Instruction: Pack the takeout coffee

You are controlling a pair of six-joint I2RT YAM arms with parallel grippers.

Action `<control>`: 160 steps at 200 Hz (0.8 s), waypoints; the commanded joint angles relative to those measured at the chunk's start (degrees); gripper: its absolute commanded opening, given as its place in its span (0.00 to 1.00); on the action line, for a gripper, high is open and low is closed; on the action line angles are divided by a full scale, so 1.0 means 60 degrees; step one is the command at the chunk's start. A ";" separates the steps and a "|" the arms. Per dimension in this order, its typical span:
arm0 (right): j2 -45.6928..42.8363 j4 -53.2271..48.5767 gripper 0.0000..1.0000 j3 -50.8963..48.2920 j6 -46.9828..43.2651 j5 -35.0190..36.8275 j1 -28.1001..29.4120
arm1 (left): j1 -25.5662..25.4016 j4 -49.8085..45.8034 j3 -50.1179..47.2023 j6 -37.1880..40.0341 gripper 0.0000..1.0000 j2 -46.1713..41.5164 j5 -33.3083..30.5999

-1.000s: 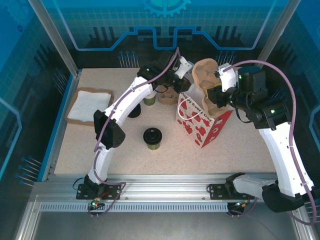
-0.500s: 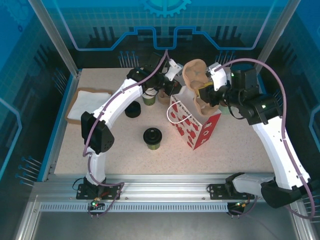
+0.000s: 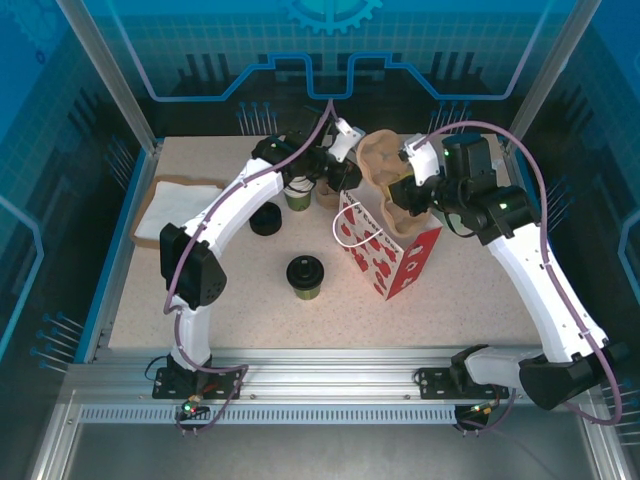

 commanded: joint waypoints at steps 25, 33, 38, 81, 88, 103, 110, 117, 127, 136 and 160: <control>-0.0083 0.0374 0.22 -0.0471 -0.0162 -0.0114 -0.0297 | 0.0195 0.0286 -0.0371 -0.0303 0.17 -0.0530 0.0325; -0.0132 0.0397 0.22 -0.0538 -0.0173 -0.0152 -0.0343 | 0.0218 0.0304 -0.0391 -0.0302 0.17 -0.0534 0.0342; -0.0136 0.0381 0.22 -0.0560 -0.0165 -0.0172 -0.0356 | 0.0232 0.0305 -0.0393 -0.0312 0.18 -0.0534 0.0357; -0.0225 0.0221 0.22 -0.0709 -0.0125 -0.0319 -0.0370 | 0.0278 0.0361 -0.0408 -0.0375 0.19 -0.0534 0.0384; -0.0232 0.0136 0.22 -0.0687 -0.0131 -0.0323 -0.0380 | 0.0272 0.0376 -0.0424 -0.0385 0.20 -0.0543 0.0370; -0.0226 -0.0054 0.22 -0.0651 -0.0129 -0.0250 -0.0384 | 0.0307 0.0410 -0.0444 -0.0400 0.20 -0.0547 0.0359; -0.0218 -0.0138 0.22 -0.0637 -0.0123 -0.0249 -0.0371 | 0.0297 0.0440 -0.0452 -0.0425 0.20 -0.0541 0.0356; -0.0193 -0.0235 0.22 -0.0622 -0.0089 -0.0249 -0.0379 | 0.0307 0.0471 -0.0469 -0.0447 0.20 -0.0550 0.0356; -0.0130 -0.0393 0.22 -0.0589 -0.0079 -0.0265 -0.0375 | 0.0314 0.0494 -0.0495 -0.0463 0.21 -0.0549 0.0377; -0.0101 -0.0501 0.22 -0.0585 -0.0085 -0.0273 -0.0381 | 0.0320 0.0509 -0.0499 -0.0469 0.21 -0.0548 0.0357; -0.0007 -0.0655 0.22 -0.0588 -0.0103 -0.0267 -0.0384 | 0.0337 0.0571 -0.0568 -0.0521 0.22 -0.0563 0.0340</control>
